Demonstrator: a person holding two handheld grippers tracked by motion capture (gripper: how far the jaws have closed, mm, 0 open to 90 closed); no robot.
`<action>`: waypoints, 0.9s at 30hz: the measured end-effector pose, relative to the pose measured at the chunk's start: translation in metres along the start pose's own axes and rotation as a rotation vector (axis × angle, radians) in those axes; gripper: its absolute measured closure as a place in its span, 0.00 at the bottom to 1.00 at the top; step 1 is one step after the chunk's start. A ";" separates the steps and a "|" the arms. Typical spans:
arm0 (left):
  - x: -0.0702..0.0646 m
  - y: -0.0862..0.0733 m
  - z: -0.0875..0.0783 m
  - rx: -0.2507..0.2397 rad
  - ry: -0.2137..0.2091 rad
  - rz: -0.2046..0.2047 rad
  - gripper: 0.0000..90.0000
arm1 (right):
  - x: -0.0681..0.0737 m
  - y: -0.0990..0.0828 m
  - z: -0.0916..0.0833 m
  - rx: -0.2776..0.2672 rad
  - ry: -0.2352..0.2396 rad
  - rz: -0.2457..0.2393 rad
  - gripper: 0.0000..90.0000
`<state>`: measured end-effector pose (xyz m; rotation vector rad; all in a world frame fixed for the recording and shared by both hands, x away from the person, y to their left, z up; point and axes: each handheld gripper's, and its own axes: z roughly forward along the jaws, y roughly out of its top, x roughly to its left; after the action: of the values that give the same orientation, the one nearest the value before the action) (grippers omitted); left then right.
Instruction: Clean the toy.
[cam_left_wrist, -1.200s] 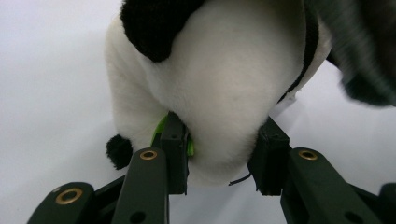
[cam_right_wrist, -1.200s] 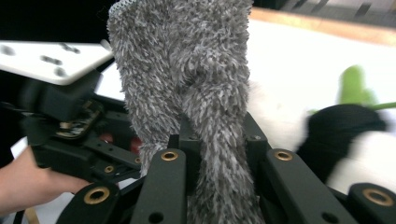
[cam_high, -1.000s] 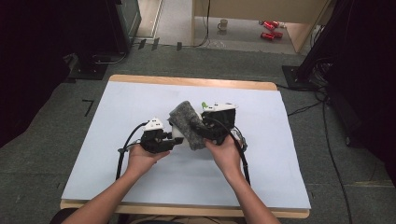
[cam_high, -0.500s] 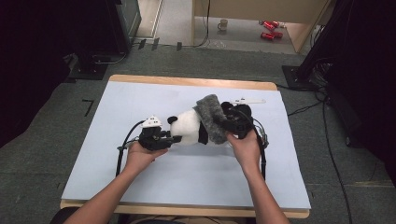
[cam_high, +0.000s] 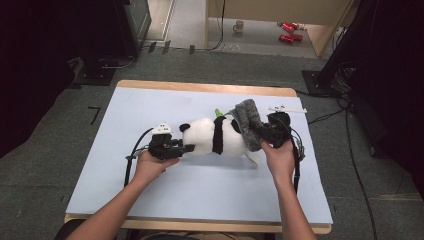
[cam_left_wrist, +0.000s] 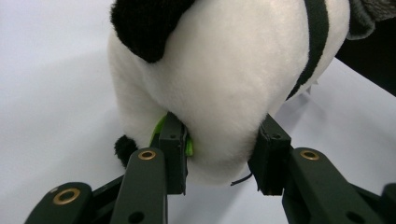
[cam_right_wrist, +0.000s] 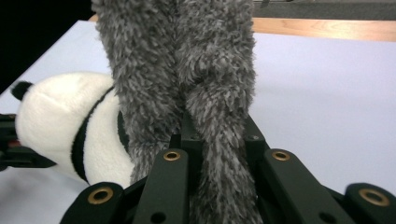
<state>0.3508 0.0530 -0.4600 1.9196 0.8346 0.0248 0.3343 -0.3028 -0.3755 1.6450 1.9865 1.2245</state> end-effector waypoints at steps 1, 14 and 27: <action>0.000 0.000 0.000 0.000 0.001 -0.001 0.70 | 0.000 0.001 -0.002 -0.001 0.012 0.015 0.87; -0.005 -0.003 0.001 -0.021 0.031 0.006 0.69 | 0.058 0.015 -0.004 -0.016 0.181 -0.066 0.87; -0.012 -0.011 0.000 -0.046 0.060 0.019 0.68 | 0.106 0.012 0.036 0.073 0.267 -0.158 0.87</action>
<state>0.3354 0.0494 -0.4649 1.8915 0.8479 0.1125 0.3337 -0.1914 -0.3574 1.3836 2.2950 1.3867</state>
